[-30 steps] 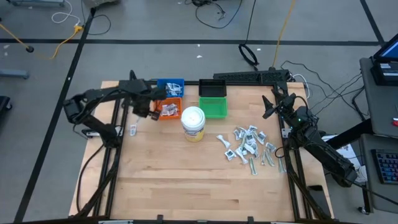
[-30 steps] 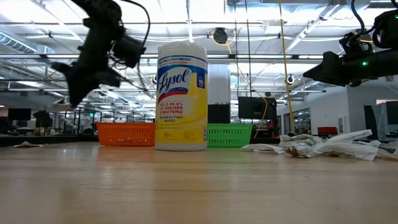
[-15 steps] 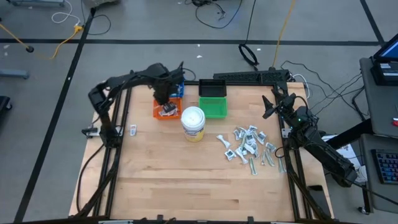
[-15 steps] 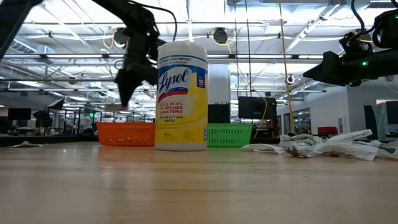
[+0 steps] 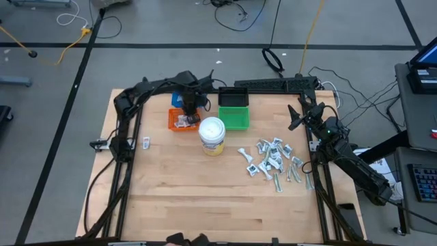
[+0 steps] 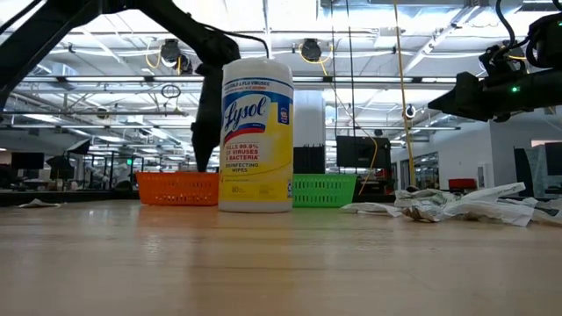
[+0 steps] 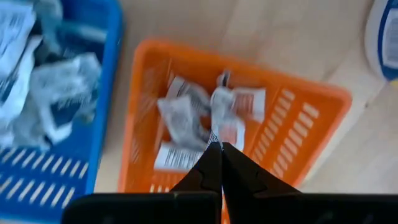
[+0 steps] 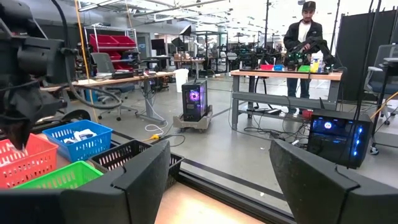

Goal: Pick & Place First Aid Supplies
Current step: Put the orange ointment pack into the orange bin

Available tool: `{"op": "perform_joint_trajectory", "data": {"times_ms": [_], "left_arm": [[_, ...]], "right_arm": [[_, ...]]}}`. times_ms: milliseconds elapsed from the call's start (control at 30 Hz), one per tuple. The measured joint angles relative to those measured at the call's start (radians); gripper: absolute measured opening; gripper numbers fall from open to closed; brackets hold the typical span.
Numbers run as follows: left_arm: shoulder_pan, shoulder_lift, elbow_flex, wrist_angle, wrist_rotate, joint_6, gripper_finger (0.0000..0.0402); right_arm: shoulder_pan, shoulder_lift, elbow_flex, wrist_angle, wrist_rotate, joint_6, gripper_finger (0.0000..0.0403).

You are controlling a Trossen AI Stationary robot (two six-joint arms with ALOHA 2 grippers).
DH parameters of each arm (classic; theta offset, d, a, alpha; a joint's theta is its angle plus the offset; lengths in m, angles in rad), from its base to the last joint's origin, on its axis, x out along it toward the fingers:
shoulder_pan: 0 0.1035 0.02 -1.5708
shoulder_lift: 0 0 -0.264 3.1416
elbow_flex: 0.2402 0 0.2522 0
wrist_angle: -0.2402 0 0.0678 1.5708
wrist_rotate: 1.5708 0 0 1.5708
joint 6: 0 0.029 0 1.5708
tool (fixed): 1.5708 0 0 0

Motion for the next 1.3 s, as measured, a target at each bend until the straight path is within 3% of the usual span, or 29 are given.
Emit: {"op": "perform_joint_trajectory", "data": {"times_ms": [200,333,500,733,967,1300], "left_arm": [[-0.012,0.013,-0.001,0.079,0.011,-0.045,0.0005],[-0.01,0.012,-0.001,0.084,0.022,-0.092,0.0031],[-0.012,0.011,-0.001,0.075,0.018,-0.147,0.009],[0.007,-0.065,-0.023,0.025,0.015,-0.451,0.0175],[-0.037,-0.228,-0.187,0.067,-0.022,-0.748,0.0199],[-0.214,-0.432,-0.516,0.146,-0.091,-0.885,0.0187]], "right_arm": [[0.0,0.0,0.0,0.0,0.0,0.0,0.027],[0.0,0.0,0.0,0.0,0.0,0.0,0.0271],[0.0,0.0,0.0,0.0,0.0,0.0,0.0272],[0.0,0.0,0.0,0.0,0.0,0.0,0.0272],[0.0,0.0,0.0,0.0,0.0,0.0,0.027],[0.0,0.0,0.0,0.0,0.0,0.0,0.0274]]}}
